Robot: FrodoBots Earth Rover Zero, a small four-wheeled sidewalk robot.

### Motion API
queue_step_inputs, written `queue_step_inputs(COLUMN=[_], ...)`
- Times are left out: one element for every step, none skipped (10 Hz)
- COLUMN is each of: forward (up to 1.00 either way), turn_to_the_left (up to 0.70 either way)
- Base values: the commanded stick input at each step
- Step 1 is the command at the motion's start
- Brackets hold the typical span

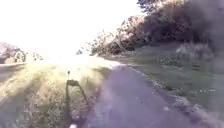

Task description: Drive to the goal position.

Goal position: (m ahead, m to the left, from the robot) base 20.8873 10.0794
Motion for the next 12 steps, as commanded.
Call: queue_step_inputs(forward=[0.85,0.85,0.85,0.85,0.85,0.85,0.85,0.85,0.85,0.85,0.85,0.85], turn_to_the_left=[0.0,0.0,-0.01,-0.02,-0.02,-0.07,-0.18,-0.34,-0.34,-0.34,-0.34,-0.34])
